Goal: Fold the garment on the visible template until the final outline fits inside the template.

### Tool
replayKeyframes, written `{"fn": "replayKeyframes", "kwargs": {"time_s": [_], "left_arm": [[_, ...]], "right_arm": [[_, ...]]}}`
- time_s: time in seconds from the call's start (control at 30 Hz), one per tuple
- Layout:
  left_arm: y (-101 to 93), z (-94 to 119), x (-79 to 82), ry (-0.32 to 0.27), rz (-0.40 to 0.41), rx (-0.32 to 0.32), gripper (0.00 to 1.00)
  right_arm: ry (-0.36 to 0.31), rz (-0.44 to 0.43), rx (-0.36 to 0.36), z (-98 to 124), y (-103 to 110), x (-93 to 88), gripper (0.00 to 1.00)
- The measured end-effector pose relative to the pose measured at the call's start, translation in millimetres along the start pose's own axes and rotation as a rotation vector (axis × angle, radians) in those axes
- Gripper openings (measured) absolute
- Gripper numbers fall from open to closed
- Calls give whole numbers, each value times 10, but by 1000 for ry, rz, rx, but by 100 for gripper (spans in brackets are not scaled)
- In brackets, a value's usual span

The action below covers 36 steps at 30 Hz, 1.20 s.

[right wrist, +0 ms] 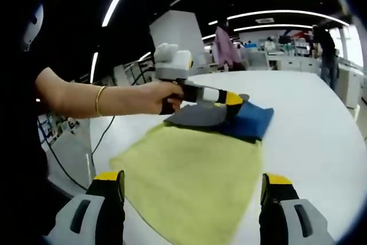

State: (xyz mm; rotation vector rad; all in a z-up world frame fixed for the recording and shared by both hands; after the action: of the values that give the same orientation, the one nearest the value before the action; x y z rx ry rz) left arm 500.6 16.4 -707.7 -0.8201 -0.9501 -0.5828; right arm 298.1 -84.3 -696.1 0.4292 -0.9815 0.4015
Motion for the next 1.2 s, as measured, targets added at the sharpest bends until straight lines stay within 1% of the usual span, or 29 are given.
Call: {"fn": "replayKeyframes", "kwargs": {"time_s": [0.1,0.17,0.2,0.27,0.3,0.33,0.4,0.53,0.7,0.8,0.9,1.07,1.1,1.2], "left_arm": [[17,-71,-68,16,12,4,1],[4,-115,-114,31,9,-9,1],[-13,-135,-151,47,20,-22,1],[-23,-149,-168,49,22,-25,2],[-43,-153,-171,54,11,-39,3],[-50,-152,-172,56,3,-38,6],[-52,-147,-177,60,-15,-39,12],[-78,-147,-179,56,-33,-75,25],[-122,-76,-181,60,-78,-85,40],[-102,2,-169,53,-94,-85,51],[-86,87,-148,42,-118,-86,65],[-66,253,-109,22,-128,-91,77],[-58,280,-99,15,-129,-89,82],[-49,387,-78,5,-134,-87,91]], "right_arm": [[-6,-3,0,-15,-6,4,98],[-7,-7,0,-21,-9,4,98],[-7,-7,0,-27,-12,1,99],[-6,-8,0,-37,-18,-8,99],[-6,-11,1,-44,-18,-13,99],[-6,-12,3,-48,-16,-16,99],[-3,-12,6,-58,-11,-23,99],[1,-10,13,-68,-11,-26,99],[-5,-10,20,-67,-20,-7,99],[-3,-3,24,-63,-27,-6,99],[-1,-2,31,-58,-33,-7,99],[14,12,54,-52,-26,1,99],[21,20,59,-51,-28,4,99],[30,36,69,-51,-33,22,99]]}}
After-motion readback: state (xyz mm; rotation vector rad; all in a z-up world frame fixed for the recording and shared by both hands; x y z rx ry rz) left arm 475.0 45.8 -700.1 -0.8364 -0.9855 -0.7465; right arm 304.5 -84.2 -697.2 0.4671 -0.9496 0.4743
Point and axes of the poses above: the point that each gripper's makers call its tool centre point, and the gripper's own axes: z roughly backward along the fingers, y roughly to its left, x roughly out of its top, the point moved 6 cm from there along z, roughly backward along the fingers, and after that the axes turned 12 degrees about -x, right-handed, at the moved point
